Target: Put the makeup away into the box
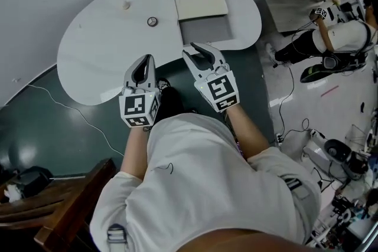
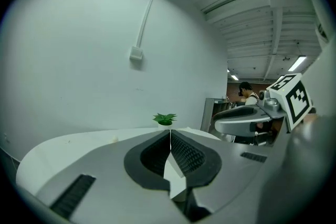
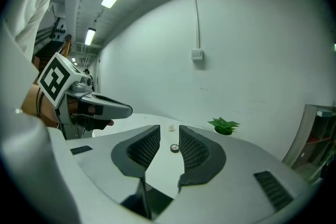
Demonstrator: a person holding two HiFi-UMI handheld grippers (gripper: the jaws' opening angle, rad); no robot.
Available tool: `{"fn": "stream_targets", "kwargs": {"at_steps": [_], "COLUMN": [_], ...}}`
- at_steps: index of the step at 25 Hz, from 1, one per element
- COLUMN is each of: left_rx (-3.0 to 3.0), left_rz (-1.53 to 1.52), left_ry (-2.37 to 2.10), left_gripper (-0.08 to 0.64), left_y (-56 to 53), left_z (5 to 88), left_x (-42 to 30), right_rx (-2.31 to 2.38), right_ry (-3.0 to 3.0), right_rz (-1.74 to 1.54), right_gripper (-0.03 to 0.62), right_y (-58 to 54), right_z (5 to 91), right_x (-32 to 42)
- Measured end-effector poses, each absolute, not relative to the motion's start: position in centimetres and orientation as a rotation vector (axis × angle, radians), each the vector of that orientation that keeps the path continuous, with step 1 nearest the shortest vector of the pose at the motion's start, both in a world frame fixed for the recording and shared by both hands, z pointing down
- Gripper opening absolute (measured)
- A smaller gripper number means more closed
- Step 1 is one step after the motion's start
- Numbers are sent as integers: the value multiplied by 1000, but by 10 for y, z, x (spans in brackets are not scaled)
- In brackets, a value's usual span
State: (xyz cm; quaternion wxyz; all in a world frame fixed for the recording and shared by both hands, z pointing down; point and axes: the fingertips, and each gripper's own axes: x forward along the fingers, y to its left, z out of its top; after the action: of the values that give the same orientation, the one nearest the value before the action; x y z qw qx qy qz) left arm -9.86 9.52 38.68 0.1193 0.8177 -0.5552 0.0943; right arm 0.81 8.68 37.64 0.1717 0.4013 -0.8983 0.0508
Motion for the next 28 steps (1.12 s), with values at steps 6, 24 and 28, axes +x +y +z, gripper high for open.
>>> {"fn": "stream_targets", "kwargs": {"at_steps": [6, 24, 28], "left_rx": [2328, 2054, 1944], "left_rz": [288, 326, 321], "left_ry": [-1577, -1627, -1693], "left_gripper": [21, 21, 21], "left_y": [34, -25, -23], "left_z": [406, 491, 509], "left_x": [-144, -243, -242], "right_rx": [1006, 320, 141], "right_ry": [-2490, -2184, -2096], "right_rz": [152, -158, -283], "right_gripper": [114, 133, 135], "right_y": [22, -70, -84], "right_z": [389, 489, 513], "right_x": [-43, -132, -133]}}
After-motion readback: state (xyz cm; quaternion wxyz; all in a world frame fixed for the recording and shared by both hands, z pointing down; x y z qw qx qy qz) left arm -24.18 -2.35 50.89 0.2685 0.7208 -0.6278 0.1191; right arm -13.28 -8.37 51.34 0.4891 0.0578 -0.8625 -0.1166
